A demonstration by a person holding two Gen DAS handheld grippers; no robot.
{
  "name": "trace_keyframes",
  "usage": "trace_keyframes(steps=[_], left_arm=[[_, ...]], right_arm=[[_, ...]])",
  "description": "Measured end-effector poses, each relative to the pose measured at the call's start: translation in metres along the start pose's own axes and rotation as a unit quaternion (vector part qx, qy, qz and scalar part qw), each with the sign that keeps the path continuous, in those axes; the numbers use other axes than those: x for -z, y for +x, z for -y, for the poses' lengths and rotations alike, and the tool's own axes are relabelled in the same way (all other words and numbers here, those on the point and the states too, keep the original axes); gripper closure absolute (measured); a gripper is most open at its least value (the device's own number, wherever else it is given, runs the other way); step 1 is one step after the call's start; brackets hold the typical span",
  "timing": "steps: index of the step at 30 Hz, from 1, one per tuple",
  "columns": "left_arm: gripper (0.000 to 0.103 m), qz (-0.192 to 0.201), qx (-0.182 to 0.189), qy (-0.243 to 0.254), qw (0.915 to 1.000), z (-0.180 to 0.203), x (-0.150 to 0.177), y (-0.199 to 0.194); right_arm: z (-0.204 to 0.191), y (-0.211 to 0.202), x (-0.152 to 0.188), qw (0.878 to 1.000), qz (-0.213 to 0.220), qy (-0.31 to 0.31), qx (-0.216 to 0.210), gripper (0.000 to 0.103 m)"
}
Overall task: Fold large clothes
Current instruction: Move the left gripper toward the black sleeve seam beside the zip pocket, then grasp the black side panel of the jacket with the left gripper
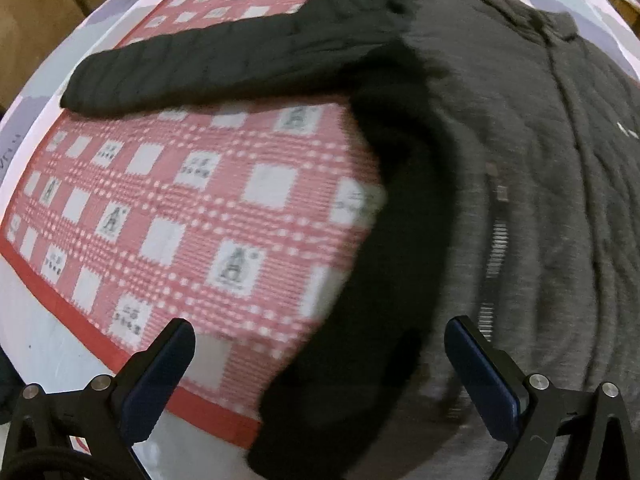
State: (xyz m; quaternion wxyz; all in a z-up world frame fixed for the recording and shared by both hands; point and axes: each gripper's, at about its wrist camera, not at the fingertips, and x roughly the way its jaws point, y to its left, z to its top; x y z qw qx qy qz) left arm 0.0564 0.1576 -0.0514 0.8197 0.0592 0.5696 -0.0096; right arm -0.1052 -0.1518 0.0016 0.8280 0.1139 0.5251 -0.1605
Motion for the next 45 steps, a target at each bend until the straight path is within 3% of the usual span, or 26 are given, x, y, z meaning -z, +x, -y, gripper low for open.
trace_keyframes(steps=[6, 16, 19, 20, 21, 22, 24, 28, 32, 35, 39, 41, 43, 44, 45], left_arm=[[0.0, -0.01, 0.019, 0.022, 0.9995, -0.017, -0.003, 0.019], [0.006, -0.052, 0.071, 0.063, 0.9941, 0.0, 0.008, 0.056], [0.017, -0.055, 0.101, 0.071, 0.9909, 0.003, 0.013, 0.063], [0.031, -0.05, 0.116, 0.086, 0.9883, 0.007, 0.015, 0.061], [0.058, -0.05, 0.136, 0.091, 0.9852, 0.009, 0.016, 0.06], [0.068, -0.052, 0.161, 0.093, 0.9812, 0.01, 0.018, 0.059], [0.089, -0.046, 0.17, 0.096, 0.9798, 0.01, 0.02, 0.054], [0.093, -0.028, 0.179, 0.072, 0.9808, -0.008, 0.027, 0.037], [0.094, 0.008, 0.162, 0.061, 0.9848, -0.035, 0.04, 0.001], [0.103, 0.015, 0.143, 0.026, 0.9893, -0.074, 0.04, -0.014], [0.103, -0.038, 0.089, -0.023, 0.9951, -0.12, 0.067, 0.013], [0.103, -0.07, 0.11, -0.024, 0.9912, -0.122, 0.073, 0.025], [0.103, -0.055, 0.122, 0.004, 0.9911, -0.101, 0.07, 0.017], [0.082, -0.044, 0.134, 0.028, 0.9896, -0.084, 0.065, 0.012], [0.049, -0.037, 0.14, 0.042, 0.9885, -0.072, 0.062, 0.009]], right_arm=[[-0.021, 0.0, 0.019, 0.999, -0.008, -0.03, -0.022, 0.0], [-0.041, 0.0, 0.035, 0.998, -0.014, -0.053, -0.028, 0.0], [-0.039, -0.002, 0.036, 0.999, -0.011, -0.046, -0.024, 0.0], [-0.038, -0.002, 0.036, 0.999, -0.011, -0.043, -0.022, 0.0], [-0.036, -0.003, 0.037, 0.999, -0.01, -0.04, -0.021, 0.0], [-0.035, -0.003, 0.037, 0.999, -0.009, -0.037, -0.019, 0.0], [-0.034, -0.005, 0.038, 0.999, -0.008, -0.031, -0.014, 0.0], [-0.031, -0.009, 0.037, 1.0, 0.0, -0.026, -0.006, 0.0], [-0.027, -0.015, 0.035, 0.999, 0.013, -0.028, 0.008, 0.0], [-0.022, -0.019, 0.033, 0.999, 0.021, -0.025, 0.015, 0.0], [-0.012, -0.021, 0.034, 0.999, 0.023, -0.015, 0.021, 0.0], [-0.006, -0.021, 0.035, 0.999, 0.023, -0.009, 0.022, 0.0], [0.0, -0.02, 0.035, 1.0, 0.022, -0.006, 0.021, 0.0], [0.001, -0.021, 0.036, 0.999, 0.024, -0.004, 0.022, 0.0], [0.003, -0.021, 0.036, 0.999, 0.025, -0.002, 0.022, 0.0]])
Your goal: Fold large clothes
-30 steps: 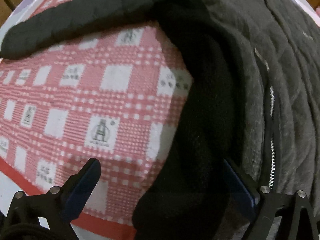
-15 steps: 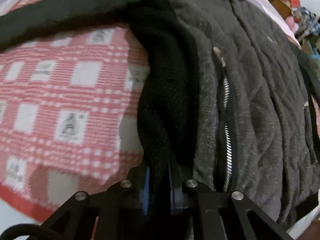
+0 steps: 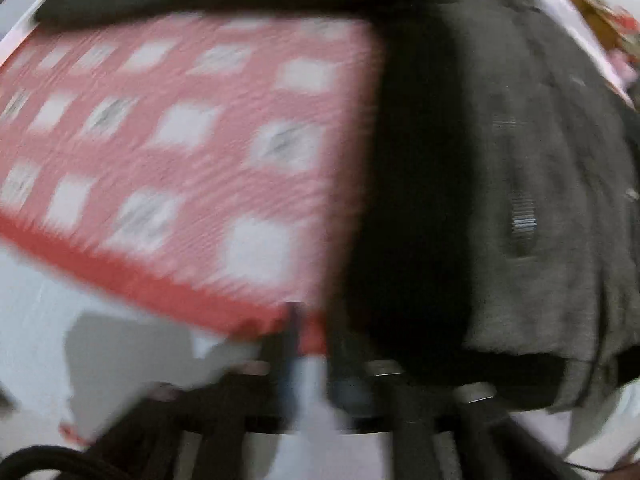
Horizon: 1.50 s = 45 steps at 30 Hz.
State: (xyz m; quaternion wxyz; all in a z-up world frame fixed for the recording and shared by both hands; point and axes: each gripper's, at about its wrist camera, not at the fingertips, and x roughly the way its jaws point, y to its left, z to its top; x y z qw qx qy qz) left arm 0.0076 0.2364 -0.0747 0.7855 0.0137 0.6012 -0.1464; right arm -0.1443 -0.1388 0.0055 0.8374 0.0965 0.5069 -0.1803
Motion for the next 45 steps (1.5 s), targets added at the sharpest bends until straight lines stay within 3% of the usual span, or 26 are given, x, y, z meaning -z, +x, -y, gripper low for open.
trace_keyframes(steps=[2, 5, 8, 12, 13, 15, 17, 19, 22, 24, 28, 29, 30, 31, 33, 37, 43, 45], left_arm=[[0.022, 0.023, 0.003, 0.045, 0.9987, 0.026, -0.01, 0.001], [0.019, 0.025, 0.011, 0.072, 0.997, 0.042, -0.024, 0.012], [0.019, 0.015, 0.0, 0.048, 0.9987, 0.032, -0.033, 0.029], [0.015, -0.034, 0.013, 0.025, 0.999, 0.027, -0.038, 0.065], [0.017, -0.036, 0.017, 0.026, 0.9989, 0.028, -0.039, 0.069], [0.057, -0.045, 0.049, 0.029, 0.9973, 0.033, -0.039, 0.073], [0.071, -0.042, 0.052, 0.038, 0.997, 0.039, -0.039, 0.071], [0.076, -0.037, 0.053, 0.035, 0.9973, 0.039, -0.039, 0.067], [0.079, -0.034, 0.067, 0.012, 0.9971, 0.029, -0.036, 0.059], [0.08, -0.031, 0.068, 0.01, 0.9972, 0.031, -0.031, 0.053], [0.081, -0.035, 0.058, 0.026, 0.9973, 0.032, -0.031, 0.05], [0.081, -0.036, 0.056, 0.03, 0.9973, 0.033, -0.031, 0.05], [0.082, -0.036, 0.054, 0.032, 0.9974, 0.036, -0.033, 0.052], [0.082, -0.035, 0.052, 0.034, 0.9974, 0.04, -0.037, 0.054], [0.084, -0.032, 0.055, 0.031, 0.9975, 0.039, -0.037, 0.05], [0.089, -0.014, 0.067, 0.028, 0.9972, 0.032, -0.036, 0.027], [0.091, 0.018, 0.087, 0.027, 0.9957, 0.026, -0.03, -0.026], [0.092, 0.014, 0.086, 0.021, 0.9959, 0.022, -0.026, -0.027]], right_arm=[[0.004, 0.001, 0.0, 1.0, -0.002, 0.007, -0.002, 0.0], [0.006, 0.002, -0.002, 1.0, -0.005, 0.011, -0.004, 0.0], [0.004, 0.002, -0.004, 1.0, 0.002, 0.001, -0.006, 0.0], [0.005, 0.004, -0.003, 1.0, 0.01, -0.007, 0.001, 0.0], [0.009, 0.006, -0.003, 1.0, 0.011, -0.004, 0.003, 0.0], [0.025, 0.012, -0.004, 1.0, 0.008, 0.018, 0.011, 0.0], [0.046, 0.021, -0.005, 0.999, 0.006, 0.042, 0.029, 0.0], [0.071, 0.034, -0.004, 0.996, -0.009, 0.078, 0.034, 0.0], [0.095, 0.057, 0.0, 0.992, -0.044, 0.117, -0.009, 0.0], [0.096, 0.074, 0.007, 0.988, -0.074, 0.125, -0.059, 0.0], [0.078, 0.095, 0.02, 0.985, -0.109, 0.098, -0.097, 0.001], [0.072, 0.1, 0.023, 0.984, -0.119, 0.09, -0.097, 0.005], [0.065, 0.108, 0.027, 0.982, -0.131, 0.085, -0.11, 0.03], [0.058, 0.113, 0.03, 0.976, -0.139, 0.086, -0.141, 0.047], [0.053, 0.109, 0.029, 0.978, -0.122, 0.085, -0.144, 0.072], [0.064, 0.087, 0.026, 0.977, -0.095, 0.108, -0.158, 0.081], [0.073, 0.004, 0.006, 0.983, -0.023, 0.071, -0.167, 0.093], [0.08, -0.017, 0.005, 0.986, -0.01, 0.057, -0.155, 0.103]])
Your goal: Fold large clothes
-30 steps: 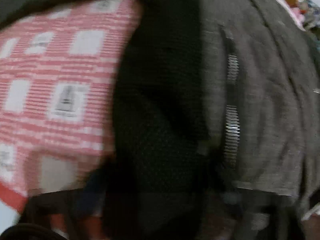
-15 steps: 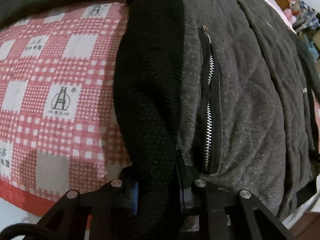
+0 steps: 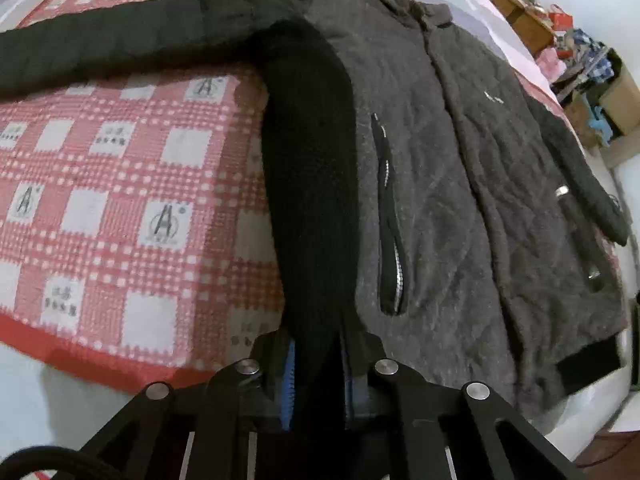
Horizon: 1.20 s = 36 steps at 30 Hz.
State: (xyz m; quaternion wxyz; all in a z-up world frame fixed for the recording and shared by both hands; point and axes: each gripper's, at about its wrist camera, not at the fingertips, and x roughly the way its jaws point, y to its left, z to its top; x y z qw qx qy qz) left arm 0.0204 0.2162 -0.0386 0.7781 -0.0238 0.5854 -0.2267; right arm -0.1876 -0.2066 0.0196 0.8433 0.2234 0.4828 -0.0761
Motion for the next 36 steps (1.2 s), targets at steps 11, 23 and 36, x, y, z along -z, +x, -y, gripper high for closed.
trace_keyframes(steps=[11, 23, 36], left_arm=[[0.091, 0.009, -0.087, 0.03, 0.9957, 0.013, -0.009, 0.022], [0.04, 0.082, -0.078, 0.113, 0.9871, 0.086, -0.157, 0.119], [0.036, 0.052, -0.076, 0.149, 0.9845, 0.009, -0.168, 0.141]], right_arm=[[0.01, 0.033, 0.022, 0.994, -0.05, -0.056, 0.078, 0.103], [-0.057, 0.13, -0.082, 0.991, 0.008, -0.096, 0.09, 0.103], [0.06, 0.177, -0.081, 0.973, -0.073, -0.025, 0.216, 0.097]])
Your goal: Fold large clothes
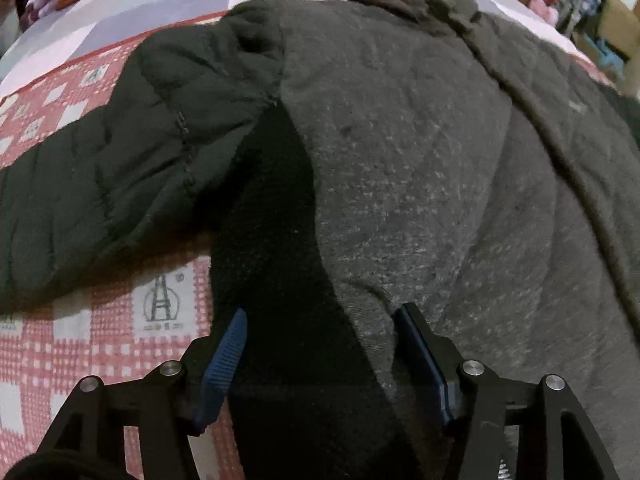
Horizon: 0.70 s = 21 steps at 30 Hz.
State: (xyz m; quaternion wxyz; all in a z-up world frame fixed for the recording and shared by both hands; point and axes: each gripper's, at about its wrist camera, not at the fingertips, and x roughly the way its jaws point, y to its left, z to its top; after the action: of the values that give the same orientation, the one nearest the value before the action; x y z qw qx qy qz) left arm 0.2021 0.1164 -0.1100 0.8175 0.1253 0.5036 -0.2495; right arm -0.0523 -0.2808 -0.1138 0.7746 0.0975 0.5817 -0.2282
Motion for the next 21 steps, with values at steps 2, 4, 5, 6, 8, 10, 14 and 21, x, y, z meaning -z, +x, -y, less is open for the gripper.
trace_keyframes(steps=[2, 4, 5, 6, 8, 10, 14, 21], left_arm=[[0.036, 0.02, 0.011, 0.004, 0.9997, 0.007, 0.0, -0.017], [0.034, 0.038, 0.029, 0.008, 0.9988, 0.014, -0.008, -0.028], [0.033, 0.042, 0.032, 0.008, 0.9986, 0.016, -0.014, -0.027], [0.031, 0.046, 0.033, 0.005, 0.9984, 0.017, -0.021, -0.026], [0.029, 0.048, 0.022, -0.008, 0.9986, 0.015, -0.033, -0.018], [0.028, 0.033, -0.001, -0.029, 0.999, 0.007, -0.039, -0.003], [0.022, -0.026, -0.019, -0.063, 0.9975, -0.006, -0.026, 0.03], [0.018, 0.002, -0.075, -0.081, 0.9938, 0.011, -0.018, 0.016]], right_arm=[[-0.004, -0.013, -0.001, 1.0, 0.024, 0.002, 0.006, 0.097], [-0.018, -0.027, -0.007, 0.998, 0.056, -0.009, -0.003, 0.097], [-0.03, -0.033, -0.014, 0.997, 0.075, -0.02, -0.005, 0.097], [-0.04, -0.036, -0.021, 0.996, 0.088, -0.03, -0.008, 0.097], [-0.06, -0.033, -0.042, 0.994, 0.099, -0.041, -0.03, 0.097], [-0.076, -0.02, -0.059, 0.993, 0.1, -0.04, -0.051, 0.095], [-0.102, 0.028, -0.083, 0.997, 0.05, -0.04, -0.043, 0.059], [-0.112, 0.039, -0.085, 0.993, 0.098, -0.052, -0.037, 0.044]])
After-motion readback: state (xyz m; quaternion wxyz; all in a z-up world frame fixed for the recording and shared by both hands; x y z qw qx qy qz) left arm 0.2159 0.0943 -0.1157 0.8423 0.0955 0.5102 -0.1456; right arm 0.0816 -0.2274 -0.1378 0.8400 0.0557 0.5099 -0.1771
